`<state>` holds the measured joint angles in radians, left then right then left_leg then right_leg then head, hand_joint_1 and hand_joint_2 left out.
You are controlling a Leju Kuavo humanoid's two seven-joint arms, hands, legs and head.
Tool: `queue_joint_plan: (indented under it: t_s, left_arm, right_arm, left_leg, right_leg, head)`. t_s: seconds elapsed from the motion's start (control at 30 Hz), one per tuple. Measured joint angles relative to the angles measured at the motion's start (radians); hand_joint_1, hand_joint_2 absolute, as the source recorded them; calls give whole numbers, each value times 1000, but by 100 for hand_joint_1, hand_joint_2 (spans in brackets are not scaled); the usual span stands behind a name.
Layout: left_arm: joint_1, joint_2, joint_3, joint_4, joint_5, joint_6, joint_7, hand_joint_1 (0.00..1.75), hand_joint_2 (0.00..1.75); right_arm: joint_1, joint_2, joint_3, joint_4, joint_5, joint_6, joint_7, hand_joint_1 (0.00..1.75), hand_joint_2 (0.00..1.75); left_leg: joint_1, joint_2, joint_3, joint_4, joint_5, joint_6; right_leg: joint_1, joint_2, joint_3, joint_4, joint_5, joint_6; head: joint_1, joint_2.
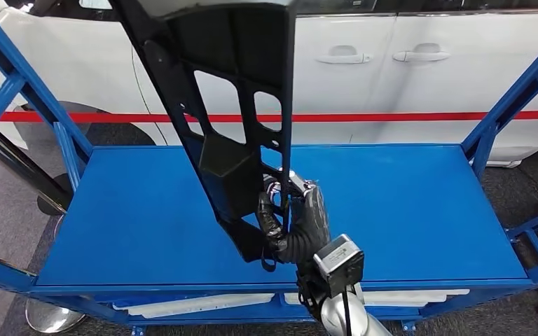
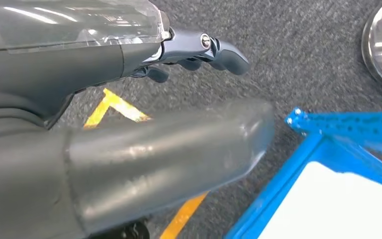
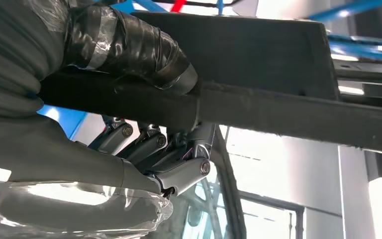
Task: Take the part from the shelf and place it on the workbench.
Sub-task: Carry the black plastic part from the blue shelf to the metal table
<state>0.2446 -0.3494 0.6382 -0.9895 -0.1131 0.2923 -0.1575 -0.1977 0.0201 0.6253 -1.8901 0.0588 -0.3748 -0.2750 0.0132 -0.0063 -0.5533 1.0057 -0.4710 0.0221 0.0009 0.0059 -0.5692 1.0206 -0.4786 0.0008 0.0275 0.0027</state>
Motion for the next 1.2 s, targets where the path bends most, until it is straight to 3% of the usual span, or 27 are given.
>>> queue_joint_plan:
  t_s: [0.07,0.13,0.17,0.23,0.27,0.3,0.33,0.4,0.47,0.57,0.63,0.7,0.77,0.8,0.83,0.87,0.9,0.97,1.0,1.13,1.2]
  left_arm:
    - [12,-3,-23,-19,30,26,7,0,175]
    - [33,-5,-57,-49,54,58,20,0,175]
    - [44,-6,-77,-64,61,71,27,0,175]
    - [61,-7,-112,-90,69,85,35,0,175]
    - [67,-6,-124,-98,70,87,36,0,175]
    - [73,-6,-133,-105,71,88,37,0,175]
    - [77,-6,-141,-111,71,88,38,0,175]
    - [84,-7,-154,-122,71,89,39,0,175]
    - [86,-7,-163,-130,72,89,40,0,175]
    - [89,-7,-169,-139,72,91,41,0,175]
    - [93,-8,-173,-145,76,90,43,0,175]
    - [94,-9,-177,-151,94,93,45,0,175]
    - [93,-10,-179,-154,122,102,40,0,175]
    - [94,-10,-179,-156,135,107,38,0,175]
    - [97,-10,-183,-160,146,114,40,0,175]
    - [103,-10,-190,-170,156,123,49,0,175]
    - [110,-10,-200,-183,165,134,61,0,175]
    - [119,-10,-217,-206,181,152,82,0,175]
    - [117,-10,-216,-208,183,149,80,0,175]
    - [63,-10,-135,-144,130,75,23,0,175]
    - [29,-10,-67,-90,84,41,-9,0,175]
  right_arm:
    - [12,-3,-4,-15,-8,-4,1,175,175]
    - [24,-6,-12,-20,-17,-3,1,175,175]
    - [29,-7,-16,-21,-19,-1,0,175,175]
    - [40,-10,-24,-20,-22,3,-2,175,175]
    - [45,-12,-27,-20,-22,4,-3,175,175]
    - [49,-13,-28,-20,-22,6,-3,175,175]
    - [52,-15,-29,-20,-23,7,-3,175,175]
    - [55,-16,-29,-20,-23,8,-3,175,175]
    - [56,-17,-30,-20,-23,8,-3,175,175]
    - [58,-19,-34,-21,-24,8,-3,175,175]
    - [59,-19,-36,-23,-29,6,3,175,175]
    - [60,-19,-40,-24,-46,-1,17,175,175]
    - [68,-20,-43,-23,-76,-5,25,175,175]
    - [74,-21,-44,-22,-91,-4,26,175,175]
    - [81,-21,-45,-20,-102,-3,25,175,175]
    - [88,-22,-45,-19,-110,0,22,175,175]
    - [95,-23,-46,-19,-115,6,19,175,175]
    - [103,-24,-48,-17,-128,24,13,175,175]
    - [107,-25,-48,-14,-135,35,10,175,175]
    - [119,-28,-48,0,-161,73,-9,175,175]
    - [121,-28,-48,4,-165,84,-19,175,175]
  left_leg:
    - [0,0,0,-1,-2,-11]
    - [1,1,-10,27,-26,-20]
    - [1,1,-28,70,-53,-24]
    - [2,1,-91,208,-121,-30]
    - [3,1,-121,269,-142,-31]
    - [3,1,-137,300,-144,-31]
    - [2,1,-133,288,-125,-29]
    - [-1,1,-73,156,-49,-15]
    - [-7,3,-16,35,-4,1]
    - [-12,2,-3,1,1,11]
    - [-7,3,3,-13,9,18]
    - [-1,6,7,-24,15,25]
    - [-1,6,6,-23,15,27]
    - [-1,5,5,-22,14,27]
    - [-1,5,5,-20,12,26]
    - [-1,4,6,-16,10,25]
    - [0,3,7,-10,7,22]
    - [-2,1,4,3,0,13]
    - [-4,1,1,8,-2,8]
    - [-2,0,-10,14,-7,-12]
    - [0,1,-29,68,-56,-21]
  right_leg:
    - [0,0,-2,-2,3,-11]
    - [-5,-2,2,-8,5,-24]
    - [-7,-3,3,-11,6,-29]
    - [-6,-7,4,-11,5,-34]
    - [-4,-8,4,-10,4,-35]
    - [-3,-8,5,-10,3,-37]
    - [-1,-8,7,-9,1,-37]
    - [3,-6,13,-8,-3,-37]
    - [7,-5,15,-6,-7,-32]
    - [5,-6,13,-7,-6,-17]
    - [4,-6,10,5,-18,-6]
    - [0,-5,-25,84,-68,4]
    - [-6,-5,-93,219,-129,12]
    - [-9,-5,-117,264,-140,15]
    - [-13,-6,-127,277,-131,19]
    - [-17,-6,-114,246,-102,22]
    - [-21,-6,-83,181,-62,23]
    - [-23,-5,-27,57,-10,22]
    - [-21,-4,-15,25,-1,18]
    - [-17,-5,-22,15,7,-5]
    - [-19,-7,-29,10,17,-20]
  head:
    - [0,0]
    - [0,0]
    - [0,0]
    - [0,0]
    - [0,0]
    - [0,0]
    - [0,0]
    - [0,0]
    - [0,0]
    - [0,0]
    - [0,0]
    - [0,0]
    - [0,0]
    - [0,0]
    - [0,0]
    - [0,0]
    - [0,0]
    - [0,0]
    - [0,0]
    - [0,0]
    - [0,0]
